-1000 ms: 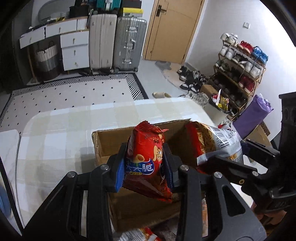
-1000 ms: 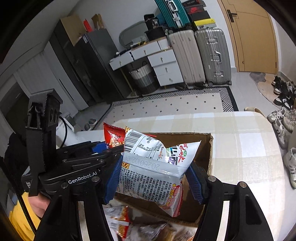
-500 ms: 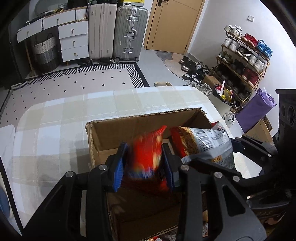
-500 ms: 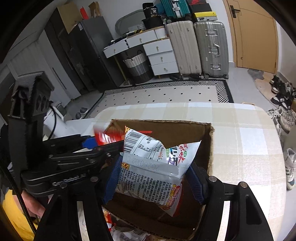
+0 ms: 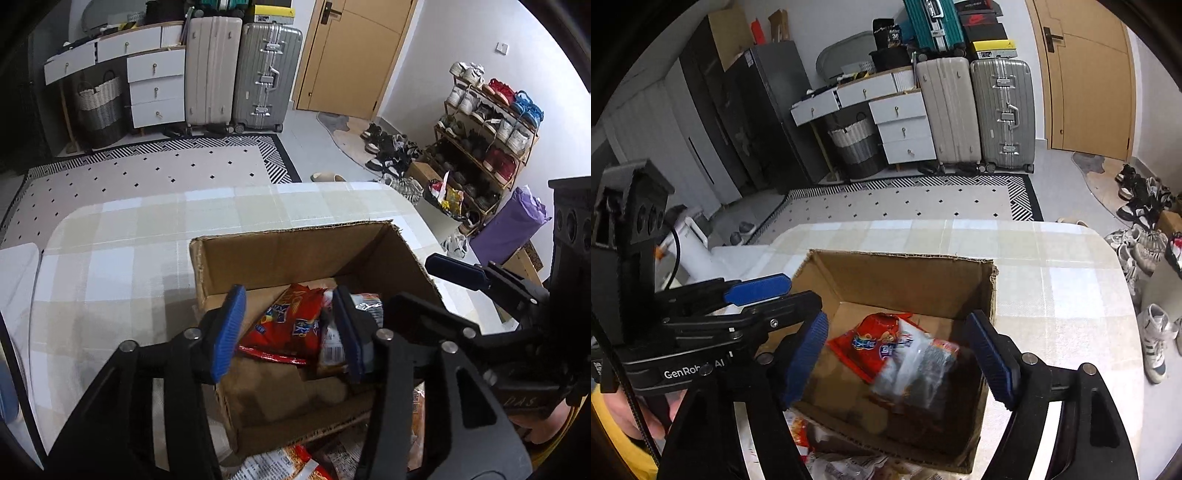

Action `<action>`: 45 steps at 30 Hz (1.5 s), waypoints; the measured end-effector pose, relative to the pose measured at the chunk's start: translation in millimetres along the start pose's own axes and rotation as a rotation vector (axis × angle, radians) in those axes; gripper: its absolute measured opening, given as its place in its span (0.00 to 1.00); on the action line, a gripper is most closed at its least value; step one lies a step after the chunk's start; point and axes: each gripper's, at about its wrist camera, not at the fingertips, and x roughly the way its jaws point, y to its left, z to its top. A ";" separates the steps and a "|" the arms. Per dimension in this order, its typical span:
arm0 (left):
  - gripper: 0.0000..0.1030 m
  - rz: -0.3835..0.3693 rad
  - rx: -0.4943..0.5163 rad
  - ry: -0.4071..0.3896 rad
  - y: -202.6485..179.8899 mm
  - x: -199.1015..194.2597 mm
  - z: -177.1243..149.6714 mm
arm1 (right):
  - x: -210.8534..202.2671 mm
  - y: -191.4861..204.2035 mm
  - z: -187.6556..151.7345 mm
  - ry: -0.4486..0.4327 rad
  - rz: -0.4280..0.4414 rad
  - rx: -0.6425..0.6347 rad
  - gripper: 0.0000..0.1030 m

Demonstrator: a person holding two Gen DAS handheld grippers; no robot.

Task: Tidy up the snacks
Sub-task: 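Open both tools to drop the bags into the box, then move both tools back toward the remaining snack pile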

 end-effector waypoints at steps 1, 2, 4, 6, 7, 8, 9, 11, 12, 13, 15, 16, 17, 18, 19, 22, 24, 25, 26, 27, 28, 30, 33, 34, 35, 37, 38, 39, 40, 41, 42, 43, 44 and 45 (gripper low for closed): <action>0.49 0.005 0.000 -0.005 0.3 -6.1 -3.6 | -2.9 0.6 -0.7 -0.003 -0.001 0.001 0.79; 0.50 0.007 0.002 -0.010 -0.5 -11.3 -6.1 | -6.1 1.2 -1.4 -0.008 -0.005 0.000 0.79; 0.50 0.012 0.000 -0.019 -0.4 -22.3 -11.7 | -13.8 4.0 -2.6 -0.018 -0.006 -0.005 0.79; 0.50 0.014 -0.006 -0.034 -2.3 -34.8 -16.1 | -25.7 6.5 -3.3 -0.041 -0.004 -0.003 0.79; 0.51 0.015 -0.008 -0.043 -2.8 -42.1 -19.3 | -34.7 8.3 -4.3 -0.057 -0.002 -0.002 0.79; 0.52 0.018 -0.008 -0.051 -4.8 -50.6 -23.9 | -43.3 10.3 -5.5 -0.070 0.002 -0.002 0.79; 0.53 0.023 -0.006 -0.062 -7.4 -59.6 -28.2 | -50.2 13.3 -7.8 -0.079 0.004 -0.003 0.79; 0.62 0.029 0.000 -0.086 -12.5 -79.3 -35.8 | -70.5 18.2 -14.0 -0.107 0.008 -0.007 0.79; 0.64 0.027 0.001 -0.103 -14.5 -90.5 -40.2 | -83.3 22.3 -17.7 -0.126 0.012 -0.010 0.79; 0.67 0.026 0.000 -0.117 -16.7 -100.6 -43.9 | -93.7 26.2 -20.7 -0.139 0.016 -0.012 0.80; 0.69 0.031 -0.010 -0.141 -19.6 -120.7 -54.4 | -113.1 33.2 -26.7 -0.164 0.026 -0.019 0.82; 0.73 0.037 -0.015 -0.158 -22.9 -131.4 -58.7 | -123.4 37.7 -29.6 -0.176 0.028 -0.028 0.82; 0.75 0.039 -0.015 -0.173 -26.4 -142.3 -64.0 | -134.8 43.4 -32.2 -0.189 0.031 -0.040 0.83; 0.75 0.045 -0.011 -0.195 -30.6 -155.5 -69.7 | -146.4 49.5 -35.1 -0.200 0.034 -0.054 0.83; 0.76 0.052 -0.008 -0.210 -34.6 -165.3 -73.9 | -157.4 55.2 -38.5 -0.210 0.035 -0.067 0.84; 0.78 0.072 0.008 -0.253 -47.7 -199.6 -89.7 | -188.5 68.6 -52.1 -0.238 0.042 -0.091 0.86; 0.79 0.102 0.003 -0.314 -53.8 -225.6 -103.5 | -210.1 76.9 -63.2 -0.258 0.060 -0.100 0.86; 0.82 0.122 -0.001 -0.340 -56.2 -237.7 -111.0 | -219.0 80.2 -69.1 -0.264 0.071 -0.105 0.86; 0.83 0.128 -0.001 -0.350 -58.2 -245.7 -116.7 | -229.2 84.3 -76.4 -0.273 0.083 -0.109 0.86; 0.83 0.138 0.000 -0.364 -61.2 -256.0 -125.5 | -237.8 88.0 -83.4 -0.283 0.090 -0.112 0.86; 0.83 0.143 0.005 -0.372 -62.1 -262.5 -129.4 | -246.6 90.2 -89.5 -0.292 0.094 -0.116 0.86; 0.84 0.146 0.030 -0.385 -68.5 -277.1 -142.7 | -263.9 97.3 -104.3 -0.312 0.091 -0.123 0.86; 0.92 0.171 0.055 -0.415 -79.6 -296.3 -163.6 | -283.4 104.3 -123.5 -0.346 0.080 -0.126 0.86; 0.98 0.181 0.058 -0.430 -82.2 -303.3 -171.1 | -290.1 106.5 -130.9 -0.359 0.077 -0.125 0.87; 0.99 0.190 0.054 -0.446 -83.8 -309.4 -177.9 | -297.2 108.8 -139.6 -0.373 0.077 -0.128 0.88; 0.99 0.183 0.047 -0.461 -86.5 -322.5 -194.1 | -307.3 112.9 -154.6 -0.400 0.061 -0.134 0.90; 0.99 0.177 0.042 -0.460 -87.2 -327.4 -200.9 | -311.4 115.2 -160.9 -0.413 0.054 -0.141 0.91; 0.99 0.172 0.031 -0.461 -87.3 -332.3 -206.8 | -313.6 115.9 -165.3 -0.421 0.051 -0.148 0.91; 0.99 0.170 0.019 -0.464 -86.9 -337.9 -214.7 | -318.1 119.1 -174.0 -0.435 0.043 -0.161 0.92; 0.99 0.167 0.014 -0.472 -86.4 -343.9 -224.1 | -320.9 121.9 -180.5 -0.445 0.039 -0.170 0.94; 0.99 0.167 0.012 -0.480 -86.9 -350.2 -234.7 | -323.0 123.6 -188.1 -0.456 0.040 -0.172 0.96; 0.99 0.170 0.009 -0.484 -86.0 -353.1 -241.4 | -323.5 124.8 -194.8 -0.462 0.045 -0.170 0.98; 0.99 0.174 0.009 -0.488 -86.5 -356.9 -251.3 | -323.9 124.6 -203.0 -0.469 0.056 -0.162 0.99; 0.99 0.177 0.011 -0.490 -87.6 -361.6 -264.3 | -322.8 124.0 -211.8 -0.468 0.069 -0.156 0.99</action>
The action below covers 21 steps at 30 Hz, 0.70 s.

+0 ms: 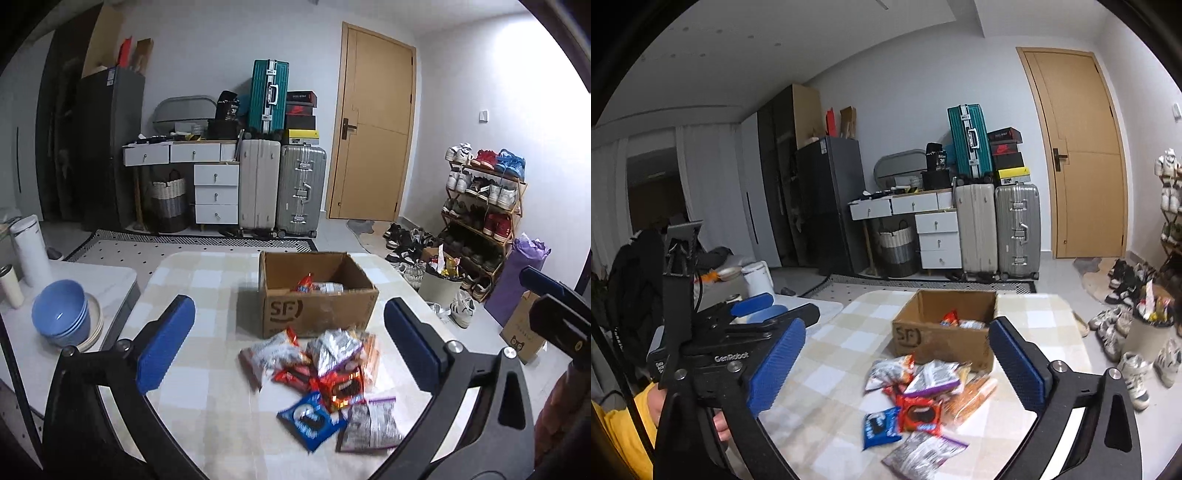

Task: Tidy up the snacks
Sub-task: 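Move both tools back toward the remaining snack pile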

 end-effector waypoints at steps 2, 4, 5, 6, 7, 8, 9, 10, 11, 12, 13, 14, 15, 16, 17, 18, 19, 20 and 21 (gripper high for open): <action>0.99 0.014 0.000 0.008 2.5 -7.9 -16.3 | 0.5 -0.4 -13.9 0.011 0.014 0.013 0.99; 0.99 0.019 -0.007 0.025 7.1 -7.2 -31.1 | 1.7 -1.1 -31.5 0.032 0.003 0.025 0.99; 0.99 0.027 -0.018 0.035 9.7 -6.2 -39.5 | 3.7 -4.5 -37.4 0.045 -0.004 0.023 0.99; 0.99 0.031 -0.038 0.055 13.3 -7.1 -50.4 | 6.0 -5.3 -44.8 0.061 -0.016 0.020 0.99; 0.99 0.029 -0.046 0.071 14.9 -2.4 -59.9 | 9.0 -5.0 -51.6 0.080 -0.027 0.017 0.99; 0.99 0.030 -0.049 0.090 15.9 1.4 -68.1 | 12.4 -5.6 -58.8 0.102 -0.030 0.017 0.99; 0.99 0.045 -0.051 0.117 17.5 4.7 -77.9 | 15.3 -6.4 -65.8 0.120 -0.039 0.020 0.99; 0.99 0.052 -0.050 0.134 16.8 11.5 -85.6 | 16.9 -7.2 -72.3 0.133 -0.051 0.023 0.99; 0.99 0.051 -0.053 0.153 17.3 16.3 -91.8 | 20.2 -7.4 -76.6 0.144 -0.054 0.025 0.99; 0.99 0.040 -0.065 0.176 18.6 19.3 -98.1 | 23.0 -7.2 -80.9 0.156 -0.055 0.027 0.99; 0.99 0.034 -0.072 0.189 18.8 27.9 -101.3 | 25.5 -6.6 -85.3 0.169 -0.058 0.026 0.99; 0.99 0.028 -0.078 0.202 19.5 32.2 -104.5 | 28.0 -6.0 -88.3 0.177 -0.061 0.024 0.99; 0.99 0.025 -0.080 0.214 19.0 34.2 -108.0 | 29.9 -5.3 -90.0 0.183 -0.061 0.024 0.99; 0.99 0.023 -0.079 0.220 18.3 39.2 -108.1 | 31.2 -5.3 -92.0 0.186 -0.060 0.024 0.99; 0.99 0.020 -0.078 0.224 18.3 43.8 -107.7 | 32.7 -4.3 -93.9 0.189 -0.054 0.024 0.99; 0.99 0.017 -0.078 0.228 17.6 45.9 -110.1 | 32.9 -3.4 -94.0 0.190 -0.051 0.023 0.99; 0.99 0.015 -0.077 0.232 16.9 49.3 -112.3 | 32.3 -3.4 -93.1 0.191 -0.049 0.022 0.99; 0.99 0.012 -0.076 0.237 14.8 51.3 -111.1 | 33.1 -1.9 -94.5 0.193 -0.048 0.019 0.99; 0.99 0.009 -0.077 0.241 13.6 53.5 -112.2 | 34.1 -0.5 -95.2 0.195 -0.047 0.016 0.99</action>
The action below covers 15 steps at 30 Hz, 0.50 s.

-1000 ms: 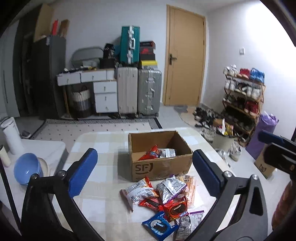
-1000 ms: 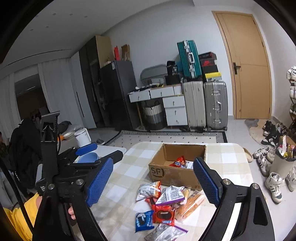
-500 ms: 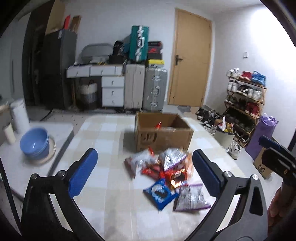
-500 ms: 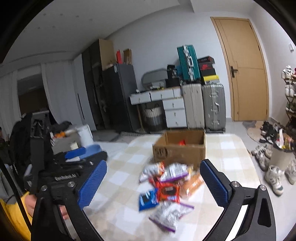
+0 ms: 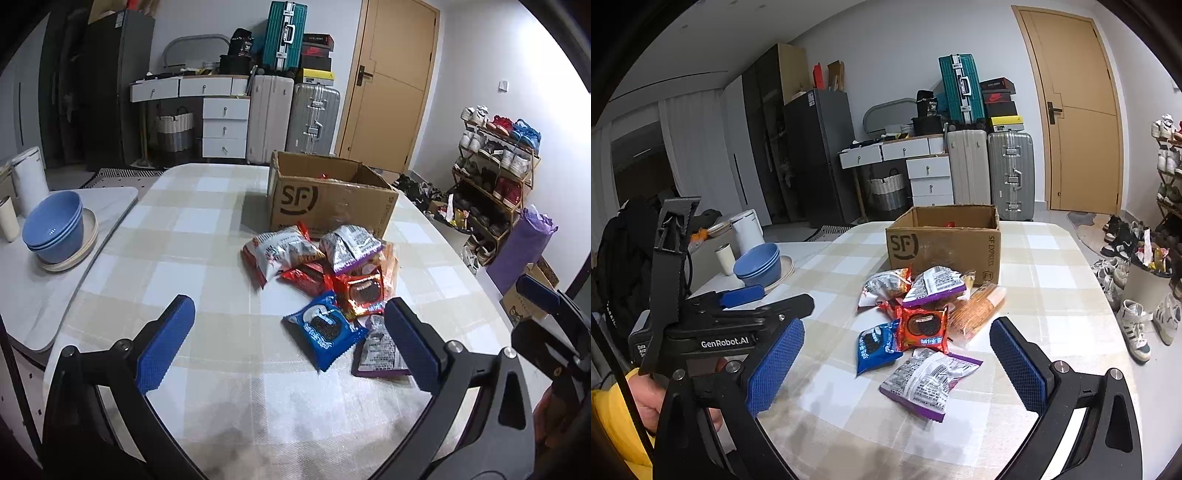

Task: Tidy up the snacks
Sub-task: 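Move both tools back toward the remaining snack pile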

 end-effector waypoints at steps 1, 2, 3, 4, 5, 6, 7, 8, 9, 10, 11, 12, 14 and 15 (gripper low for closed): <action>0.99 -0.001 0.000 0.007 -1.0 2.6 -0.7 | 0.9 0.6 -0.5 0.003 0.004 -0.003 0.99; 0.99 0.000 -0.002 0.015 -1.9 4.6 -0.1 | 2.6 1.3 -1.8 0.006 0.012 -0.005 0.99; 0.99 0.001 -0.004 0.021 -2.5 5.8 1.1 | 3.2 1.8 -2.1 0.007 0.014 -0.006 0.99; 0.99 -0.002 -0.005 0.027 -3.3 6.6 1.3 | 2.3 2.5 -2.5 0.007 0.015 -0.005 0.99; 0.99 -0.003 -0.007 0.030 -3.4 8.4 1.3 | 3.0 2.1 -3.4 0.005 0.016 -0.002 0.99; 0.99 0.000 -0.009 0.033 -3.6 11.0 0.5 | 2.1 1.6 -3.3 0.002 0.015 0.001 0.99; 0.99 0.001 -0.010 0.034 -2.3 10.2 0.3 | 2.2 0.3 -3.5 0.003 0.014 0.008 0.99; 0.99 0.000 -0.011 0.036 -2.4 10.6 -0.3 | 1.0 -1.2 -2.8 0.005 0.017 0.012 0.99; 0.99 -0.002 -0.012 0.037 -2.8 12.7 -0.7 | 2.0 -2.9 -3.3 0.009 0.019 0.020 0.99; 0.99 -0.002 -0.012 0.036 -3.0 13.1 -1.3 | 2.4 -3.9 -3.7 0.013 0.017 0.026 0.99; 0.99 -0.001 -0.011 0.037 -3.3 14.0 -1.6 | 4.7 -6.3 -4.7 0.020 0.011 0.036 0.99; 0.99 -0.001 -0.010 0.038 -3.2 14.7 -1.8 | 5.2 -7.1 -5.2 0.027 0.011 0.041 0.99; 0.99 -0.003 -0.011 0.040 -2.0 12.5 -3.4 | 10.6 -11.8 -7.8 0.048 0.013 0.064 0.99; 0.99 -0.003 -0.011 0.044 -2.1 14.5 -4.4 | 12.4 -13.3 -9.9 0.055 0.010 0.072 0.99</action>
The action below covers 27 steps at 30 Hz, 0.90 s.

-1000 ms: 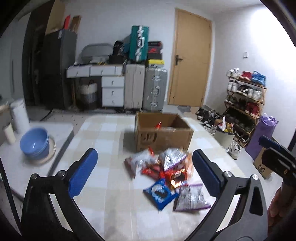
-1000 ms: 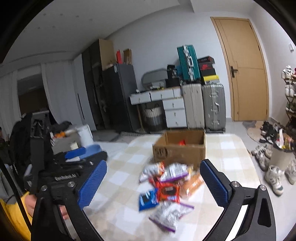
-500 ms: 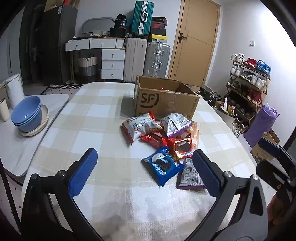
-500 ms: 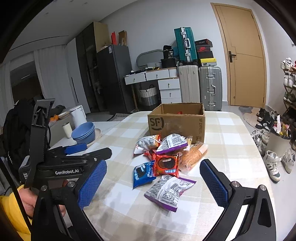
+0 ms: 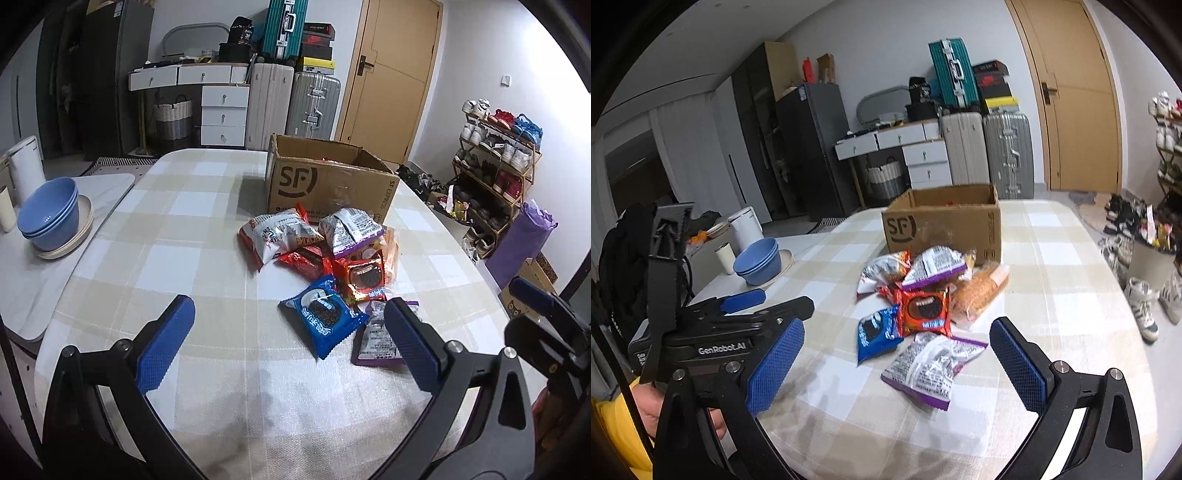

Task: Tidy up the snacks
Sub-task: 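Move both tools back toward the remaining snack pile, then grasp the white-purple printed bag with the right tool while the left tool grasps the blue Oreo pack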

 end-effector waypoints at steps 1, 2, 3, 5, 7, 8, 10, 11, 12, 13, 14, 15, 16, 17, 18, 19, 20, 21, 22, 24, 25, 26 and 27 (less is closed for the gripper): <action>0.99 0.001 0.001 0.005 -0.1 1.7 -1.8 | 3.1 -2.7 -1.3 0.011 -0.005 0.012 0.99; 0.99 0.001 0.001 0.009 -0.4 3.9 -3.5 | 7.7 -6.9 -3.4 0.027 -0.005 0.029 0.99; 0.99 -0.001 0.001 0.015 -0.3 6.8 -4.7 | 10.3 -8.9 -5.7 0.035 -0.005 0.038 0.99; 0.99 0.001 0.004 0.025 -0.4 12.3 -8.1 | 19.5 -17.3 -10.6 0.065 -0.013 0.068 0.99; 0.99 -0.001 0.003 0.040 0.2 20.2 -11.0 | 29.0 -24.5 -14.5 0.094 -0.006 0.097 0.99; 0.99 -0.003 0.003 0.047 0.1 25.5 -12.8 | 33.8 -27.3 -17.2 0.109 -0.001 0.108 0.99; 0.99 -0.002 0.002 0.062 0.2 34.5 -14.9 | 47.3 -35.7 -21.4 0.146 0.003 0.138 0.99; 0.99 -0.005 0.001 0.071 0.3 39.8 -15.7 | 56.9 -42.1 -24.2 0.172 0.010 0.165 0.99; 0.99 -0.005 0.000 0.078 0.6 43.7 -17.0 | 63.1 -45.1 -26.0 0.189 0.021 0.181 0.99; 0.99 -0.006 -0.003 0.084 1.6 47.6 -19.1 | 72.7 -50.3 -28.6 0.213 0.036 0.204 0.99; 0.99 -0.007 -0.005 0.093 2.4 53.2 -19.8 | 80.4 -54.3 -31.7 0.234 0.036 0.216 0.98; 0.99 -0.008 -0.009 0.100 3.1 58.2 -20.9 | 87.2 -57.1 -33.5 0.253 0.036 0.225 0.97; 0.99 -0.009 -0.012 0.105 3.0 61.6 -21.8 | 92.3 -58.5 -34.7 0.265 0.040 0.232 0.93; 0.99 -0.012 -0.014 0.111 3.7 65.5 -22.3 | 98.9 -60.3 -36.7 0.278 0.052 0.241 0.89; 0.99 -0.014 -0.016 0.116 4.5 69.5 -22.7 | 104.3 -61.0 -38.0 0.289 0.061 0.247 0.87; 0.99 -0.015 -0.019 0.121 5.4 73.7 -22.8 | 109.3 -61.6 -38.4 0.298 0.064 0.248 0.86; 0.99 -0.016 -0.020 0.125 6.1 77.7 -23.5 | 115.0 -61.9 -39.0 0.310 0.060 0.245 0.85; 0.99 -0.015 -0.023 0.133 6.5 83.4 -23.3 | 118.4 -61.6 -39.0 0.313 0.056 0.241 0.85; 0.99 -0.015 -0.025 0.138 6.9 86.5 -24.1 | 119.7 -60.4 -37.7 0.308 0.053 0.231 0.84; 0.99 -0.018 -0.028 0.151 8.3 94.8 -26.0 | 125.2 -57.8 -35.6 0.316 0.046 0.214 0.81; 0.99 -0.017 -0.030 0.157 8.2 98.8 -26.6 | 126.3 -56.0 -34.8 0.318 0.040 0.204 0.77; 0.99 -0.018 -0.032 0.161 9.1 101.5 -27.8 | 128.9 -52.6 -34.2 0.325 0.020 0.176 0.71; 0.99 -0.019 -0.033 0.166 9.3 104.9 -28.0 | 129.3 -51.0 -33.1 0.328 0.008 0.158 0.69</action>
